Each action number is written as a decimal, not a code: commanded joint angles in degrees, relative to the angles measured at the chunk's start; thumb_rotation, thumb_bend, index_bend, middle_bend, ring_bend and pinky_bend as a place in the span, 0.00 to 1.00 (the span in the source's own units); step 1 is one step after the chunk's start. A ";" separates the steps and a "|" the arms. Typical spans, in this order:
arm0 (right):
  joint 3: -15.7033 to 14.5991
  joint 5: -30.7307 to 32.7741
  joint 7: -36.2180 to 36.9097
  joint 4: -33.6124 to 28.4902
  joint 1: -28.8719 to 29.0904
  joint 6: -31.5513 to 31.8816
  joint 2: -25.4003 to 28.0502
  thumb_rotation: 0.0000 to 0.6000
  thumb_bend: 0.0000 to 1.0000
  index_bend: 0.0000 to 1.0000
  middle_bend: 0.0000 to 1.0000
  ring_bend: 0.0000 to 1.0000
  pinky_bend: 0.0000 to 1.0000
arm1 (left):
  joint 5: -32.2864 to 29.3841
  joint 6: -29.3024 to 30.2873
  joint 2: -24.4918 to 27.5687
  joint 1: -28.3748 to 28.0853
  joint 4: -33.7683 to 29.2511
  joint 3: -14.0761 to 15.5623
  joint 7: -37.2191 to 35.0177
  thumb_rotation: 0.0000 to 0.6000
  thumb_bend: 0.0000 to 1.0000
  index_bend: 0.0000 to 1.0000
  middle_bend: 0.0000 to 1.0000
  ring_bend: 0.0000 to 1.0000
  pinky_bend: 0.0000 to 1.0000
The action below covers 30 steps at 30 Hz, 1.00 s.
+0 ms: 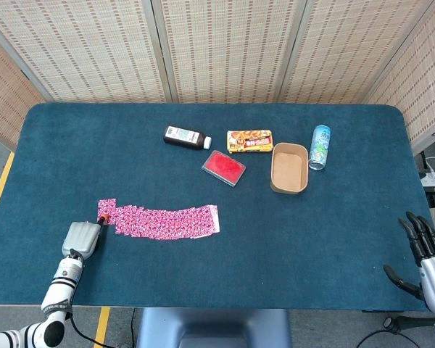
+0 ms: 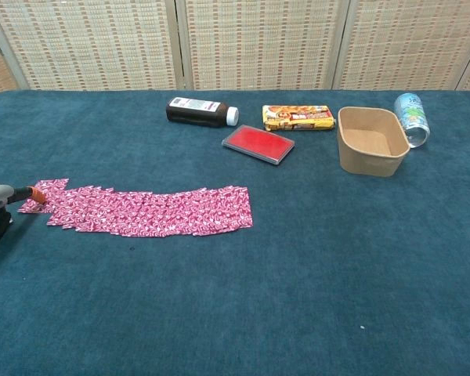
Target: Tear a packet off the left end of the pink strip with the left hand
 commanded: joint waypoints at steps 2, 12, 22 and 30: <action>-0.01 -0.03 0.08 0.03 -0.03 0.08 0.03 1.00 0.13 0.00 0.00 0.00 0.28 | -2.12 -0.30 -0.82 -0.54 2.08 -0.57 1.59 1.00 0.84 0.17 0.77 0.75 0.68; -0.09 -0.03 -0.07 -0.06 0.05 -0.20 0.06 1.00 0.13 0.00 0.00 0.00 0.28 | -9.47 1.70 -3.01 -1.19 6.37 -2.18 8.14 1.00 0.84 0.16 0.77 0.76 0.68; -0.10 0.04 -0.22 -0.13 0.11 -0.38 0.07 1.00 0.13 0.00 0.00 0.00 0.28 | -4.43 4.67 -2.19 -0.48 3.88 -2.25 4.13 1.00 0.84 0.09 0.77 0.76 0.69; -0.07 0.17 -0.28 -0.17 0.21 -0.60 0.06 1.00 0.13 0.00 0.00 0.00 0.28 | 6.84 10.38 0.44 1.27 -1.65 -1.17 -2.97 1.00 0.84 0.06 0.77 0.76 0.69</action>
